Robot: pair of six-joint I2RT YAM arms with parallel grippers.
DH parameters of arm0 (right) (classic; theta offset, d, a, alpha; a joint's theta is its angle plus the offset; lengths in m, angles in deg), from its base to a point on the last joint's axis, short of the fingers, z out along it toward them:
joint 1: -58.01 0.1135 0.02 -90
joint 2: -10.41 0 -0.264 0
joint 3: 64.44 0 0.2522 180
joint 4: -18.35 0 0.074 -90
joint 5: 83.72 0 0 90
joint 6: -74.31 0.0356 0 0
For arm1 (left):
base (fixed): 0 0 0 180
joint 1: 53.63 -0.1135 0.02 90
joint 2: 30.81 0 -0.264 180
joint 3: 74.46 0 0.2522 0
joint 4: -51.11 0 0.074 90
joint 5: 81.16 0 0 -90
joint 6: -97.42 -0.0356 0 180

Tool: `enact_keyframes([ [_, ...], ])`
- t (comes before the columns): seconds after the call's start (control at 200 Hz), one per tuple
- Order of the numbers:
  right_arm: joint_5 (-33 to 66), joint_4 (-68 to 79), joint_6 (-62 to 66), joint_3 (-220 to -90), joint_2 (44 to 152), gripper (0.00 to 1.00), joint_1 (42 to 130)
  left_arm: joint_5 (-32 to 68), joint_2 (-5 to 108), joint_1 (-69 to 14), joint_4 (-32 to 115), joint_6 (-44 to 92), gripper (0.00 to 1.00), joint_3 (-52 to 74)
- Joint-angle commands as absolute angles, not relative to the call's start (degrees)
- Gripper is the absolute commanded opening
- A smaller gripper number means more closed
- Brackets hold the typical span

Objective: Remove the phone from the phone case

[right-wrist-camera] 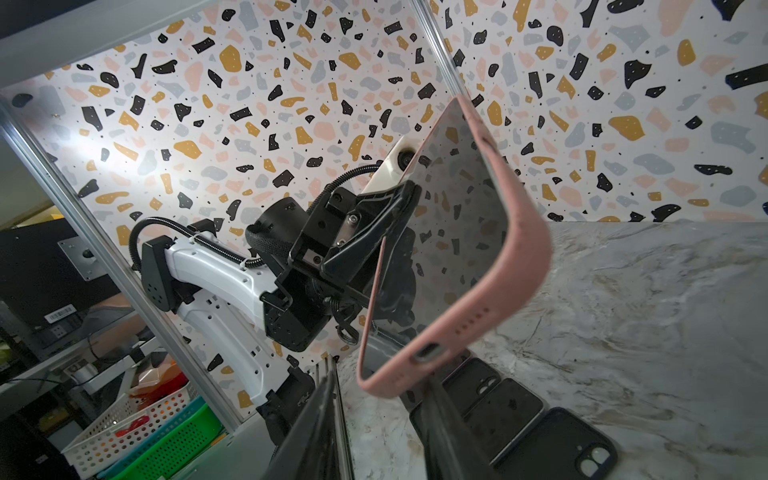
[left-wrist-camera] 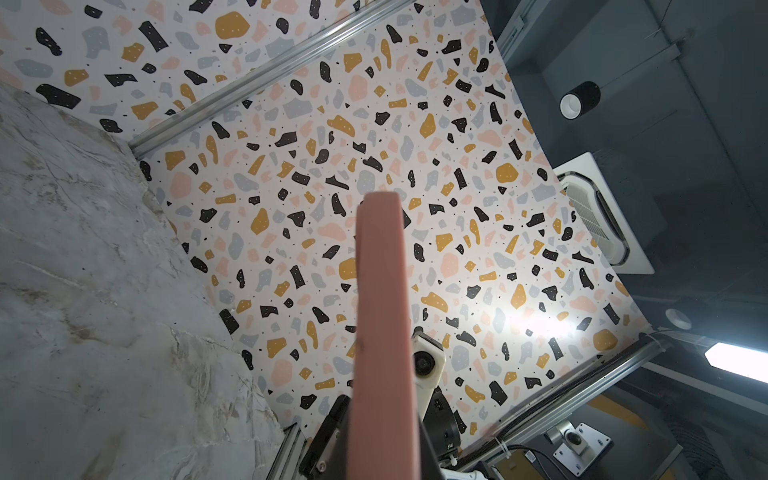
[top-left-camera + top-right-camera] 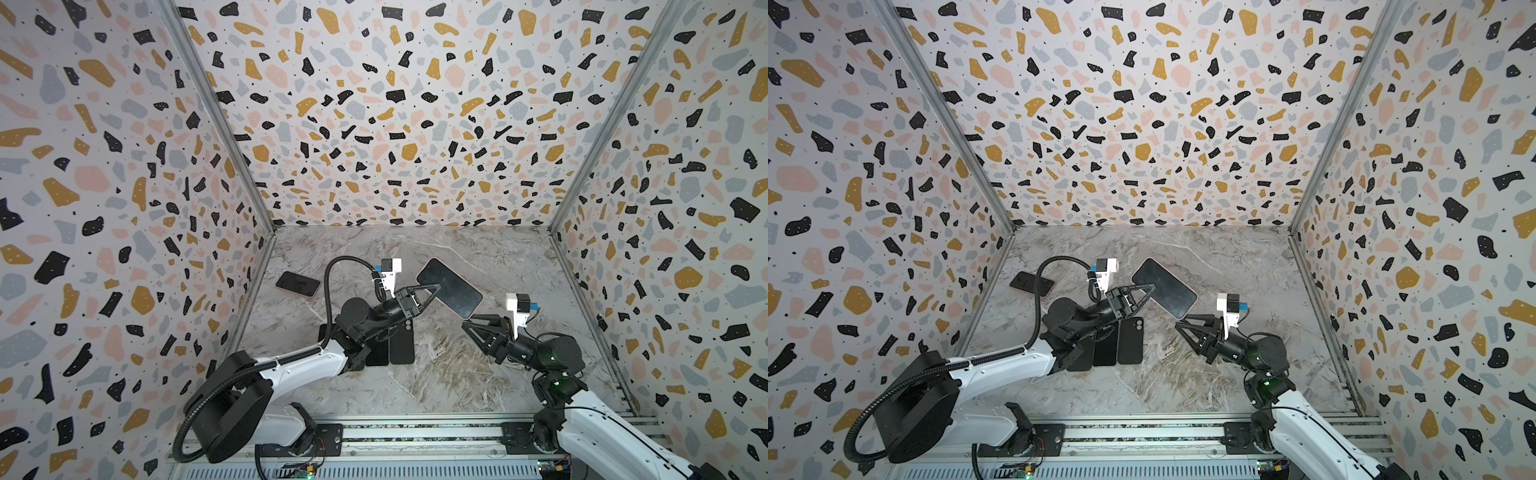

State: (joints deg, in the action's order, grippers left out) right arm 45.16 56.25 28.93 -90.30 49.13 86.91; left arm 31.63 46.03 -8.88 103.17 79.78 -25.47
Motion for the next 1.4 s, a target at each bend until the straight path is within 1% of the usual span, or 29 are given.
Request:
enact_keyframes([
  [0.0, 44.88, 59.33, 29.31, -91.39, 49.59, 0.31, 87.18, 31.25, 45.79, -8.55, 111.6, 80.4, 0.0, -25.27],
  [0.355, 45.55, 60.13, 29.69, -92.5, 50.76, 0.23, 87.18, 31.43, 46.05, -8.37, 112.09, 80.18, 0.0, -25.26],
  [0.556, 45.83, 60.36, 29.49, -92.76, 51.59, 0.16, 87.17, 32.15, 46.24, -7.59, 112.17, 79.28, 0.0, -25.12],
  [0.731, 46.74, 60.66, 29.22, -93.55, 52.66, 0.04, 87.19, 32.56, 46.35, -7.27, 111.88, 78.79, 0.0, -25.3],
  [0.831, 46.76, 60.27, 29.0, -93.63, 52.63, 0.03, 87.11, 32.71, 45.89, -7.13, 111.19, 78.22, 0.0, -25.31],
  [0.881, 47.2, 60.66, 29.18, -93.52, 52.51, 0.06, 87.18, 32.42, 45.45, -7.18, 110.33, 77.74, 0.0, -25.53],
  [0.906, 47.49, 61.08, 29.43, -93.28, 52.52, 0.11, 87.18, 32.17, 45.26, -7.18, 110.07, 77.57, 0.0, -25.62],
  [0.961, 47.9, 61.62, 29.9, -92.81, 52.28, 0.27, 87.19, 31.85, 45.17, -7.18, 110.02, 77.64, 0.0, -25.64],
  [0.991, 47.88, 61.62, 30.08, -92.53, 52.05, 0.32, 87.19, 31.7, 45.17, -7.21, 110.2, 77.8, 0.0, -25.67],
  [1.026, 47.82, 61.57, 30.2, -91.98, 51.59, 0.37, 87.19, 31.53, 45.13, -7.22, 110.38, 77.91, 0.0, -25.61],
  [1.086, 47.6, 61.38, 30.54, -91.03, 50.82, 0.41, 87.19, 31.16, 45.13, -7.23, 110.31, 77.92, 0.0, -25.46],
  [1.241, 47.26, 61.35, 31.01, -89.28, 48.98, 0.47, 87.19, 30.73, 44.87, -7.29, 110.37, 77.86, 0.0, -25.34],
  [1.331, 46.64, 60.65, 30.9, -89.27, 48.3, 0.47, 87.09, 31.03, 44.89, -7.22, 110.47, 77.9, 0.0, -25.37],
  [1.392, 46.43, 60.22, 30.72, -89.7, 48.43, 0.42, 87.03, 31.34, 44.89, -7.22, 110.54, 77.79, 0.0, -25.5],
])
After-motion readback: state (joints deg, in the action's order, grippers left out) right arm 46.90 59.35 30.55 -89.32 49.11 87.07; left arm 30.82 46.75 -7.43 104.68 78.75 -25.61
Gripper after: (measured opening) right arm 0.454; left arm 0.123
